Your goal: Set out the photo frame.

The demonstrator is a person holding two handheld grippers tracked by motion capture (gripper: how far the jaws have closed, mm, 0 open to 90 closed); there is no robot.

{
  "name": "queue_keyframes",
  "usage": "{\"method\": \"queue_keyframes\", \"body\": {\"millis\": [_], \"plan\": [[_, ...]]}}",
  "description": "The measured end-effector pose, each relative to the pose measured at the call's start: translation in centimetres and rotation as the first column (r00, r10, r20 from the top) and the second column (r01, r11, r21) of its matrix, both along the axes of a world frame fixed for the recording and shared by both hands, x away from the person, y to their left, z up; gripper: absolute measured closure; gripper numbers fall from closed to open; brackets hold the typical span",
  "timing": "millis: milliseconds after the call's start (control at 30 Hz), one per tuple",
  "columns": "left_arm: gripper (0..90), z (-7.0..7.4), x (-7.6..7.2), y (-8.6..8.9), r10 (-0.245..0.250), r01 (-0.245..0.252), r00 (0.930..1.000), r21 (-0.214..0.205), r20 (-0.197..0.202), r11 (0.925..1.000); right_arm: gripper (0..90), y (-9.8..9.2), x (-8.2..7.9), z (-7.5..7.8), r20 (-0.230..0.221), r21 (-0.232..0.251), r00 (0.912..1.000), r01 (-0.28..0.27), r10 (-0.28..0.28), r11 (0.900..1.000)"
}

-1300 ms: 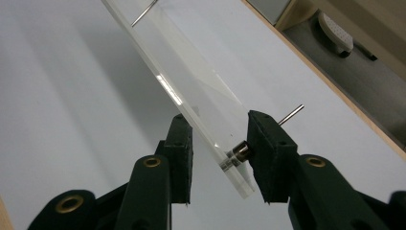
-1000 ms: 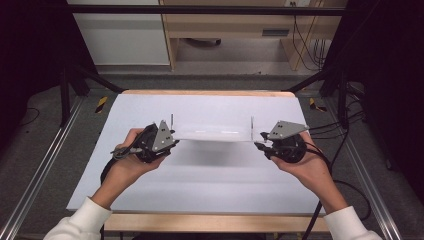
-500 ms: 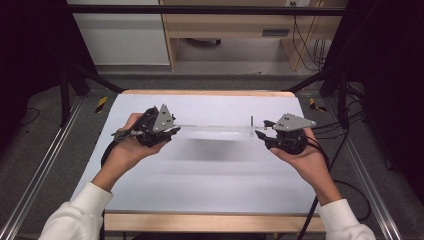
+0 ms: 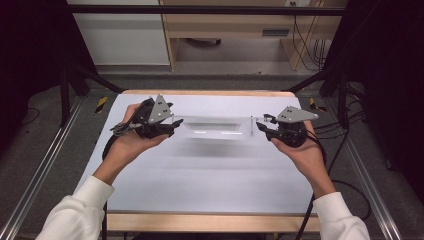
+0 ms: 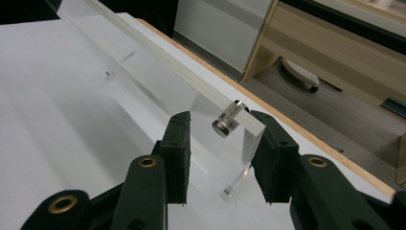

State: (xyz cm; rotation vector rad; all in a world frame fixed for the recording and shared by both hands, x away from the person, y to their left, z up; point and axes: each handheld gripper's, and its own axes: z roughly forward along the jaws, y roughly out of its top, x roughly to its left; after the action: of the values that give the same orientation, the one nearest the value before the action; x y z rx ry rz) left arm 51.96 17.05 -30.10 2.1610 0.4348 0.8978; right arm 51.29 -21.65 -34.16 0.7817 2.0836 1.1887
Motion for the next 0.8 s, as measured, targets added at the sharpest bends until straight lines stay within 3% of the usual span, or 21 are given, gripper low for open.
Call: {"method": "queue_keyframes", "body": {"millis": [133,167,200,333,367,400,567,667,733,800], "plan": [[27.6,0.7,-0.6,0.7,0.026,-0.023,0.9993,-0.135,0.025,0.9906,60.9,0.0,0.4,0.1,-0.001,0.013,1.0000,0.007,-0.007,0.9999],[23.4,0.8,-0.9,1.1,0.051,-0.043,0.9980,-0.191,0.037,0.9807,60.7,0.0,0.7,0.2,0.001,0.026,0.9999,0.017,-0.017,0.9995],[22.9,0.8,-0.9,1.1,0.051,-0.043,0.9980,-0.191,0.037,0.9807,60.7,0.0,0.7,0.2,0.001,0.026,0.9999,0.017,-0.017,0.9995],[17.4,0.8,-1.6,2.2,0.090,-0.077,0.9951,-0.259,0.040,0.9627,60.3,0.0,1.3,0.3,0.000,0.049,0.9995,0.031,-0.031,0.9983],[15.5,0.7,-1.7,2.6,0.102,-0.090,0.9944,-0.274,0.029,0.9574,60.2,0.0,1.4,0.3,0.000,0.052,0.9994,0.033,-0.034,0.9981],[14.6,0.3,-2.0,3.3,0.128,-0.119,0.9918,-0.300,0.008,0.9465,60.1,0.0,1.6,0.4,0.000,0.062,0.9991,0.042,-0.042,0.9972],[11.5,-0.9,-2.3,4.6,0.159,-0.159,0.9870,-0.312,-0.024,0.9368,59.7,0.0,2.4,0.5,0.002,0.087,0.9984,0.057,-0.057,0.9946],[10.5,-2.8,-2.3,5.6,0.174,-0.193,0.9809,-0.311,-0.087,0.9305,59.5,0.0,2.9,0.5,0.001,0.106,0.9979,0.064,-0.065,0.9923],[10.3,-3.3,-2.2,5.8,0.178,-0.199,0.9793,-0.311,-0.097,0.9292,59.4,-0.1,3.2,0.5,0.004,0.117,0.9975,0.070,-0.071,0.9907],[10.3,-4.9,-2.1,6.2,0.188,-0.222,0.9723,-0.303,-0.140,0.9267,59.1,0.0,3.5,0.6,0.003,0.128,0.9970,0.076,-0.077,0.9888]]}}
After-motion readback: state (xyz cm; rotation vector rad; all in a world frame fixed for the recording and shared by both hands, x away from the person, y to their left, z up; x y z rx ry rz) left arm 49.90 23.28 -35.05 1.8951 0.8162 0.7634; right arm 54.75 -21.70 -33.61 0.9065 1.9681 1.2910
